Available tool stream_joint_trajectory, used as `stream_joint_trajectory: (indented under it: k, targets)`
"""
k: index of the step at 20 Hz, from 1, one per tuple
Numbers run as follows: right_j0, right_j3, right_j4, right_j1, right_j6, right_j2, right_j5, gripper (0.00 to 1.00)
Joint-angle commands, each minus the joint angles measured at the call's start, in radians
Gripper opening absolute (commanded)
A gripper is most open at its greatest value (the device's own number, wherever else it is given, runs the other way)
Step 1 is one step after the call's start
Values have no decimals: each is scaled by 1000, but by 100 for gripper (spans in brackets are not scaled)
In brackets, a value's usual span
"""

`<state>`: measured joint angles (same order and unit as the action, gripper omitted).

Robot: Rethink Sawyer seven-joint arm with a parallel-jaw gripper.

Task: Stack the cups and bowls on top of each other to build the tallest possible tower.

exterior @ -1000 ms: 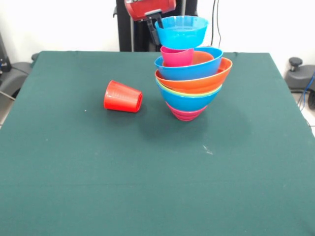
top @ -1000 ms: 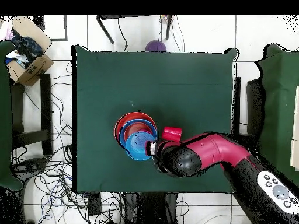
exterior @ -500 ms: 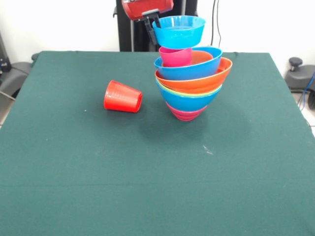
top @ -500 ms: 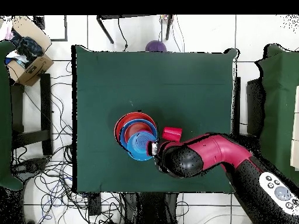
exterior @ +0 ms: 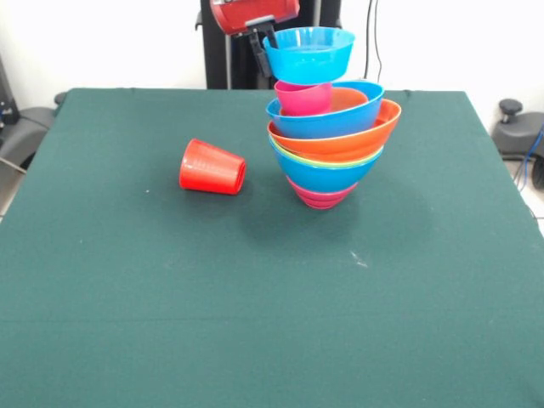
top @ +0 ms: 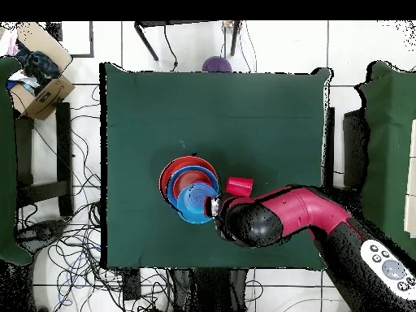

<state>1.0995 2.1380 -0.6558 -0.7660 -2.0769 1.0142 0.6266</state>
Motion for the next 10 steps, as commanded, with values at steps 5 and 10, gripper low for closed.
stream_joint_trajectory:
  k: [5,10]
  targets:
    - [-60,23,-73,-8,174,18,17,0]
    - [-79,16,-67,-16,155,13,19,0]
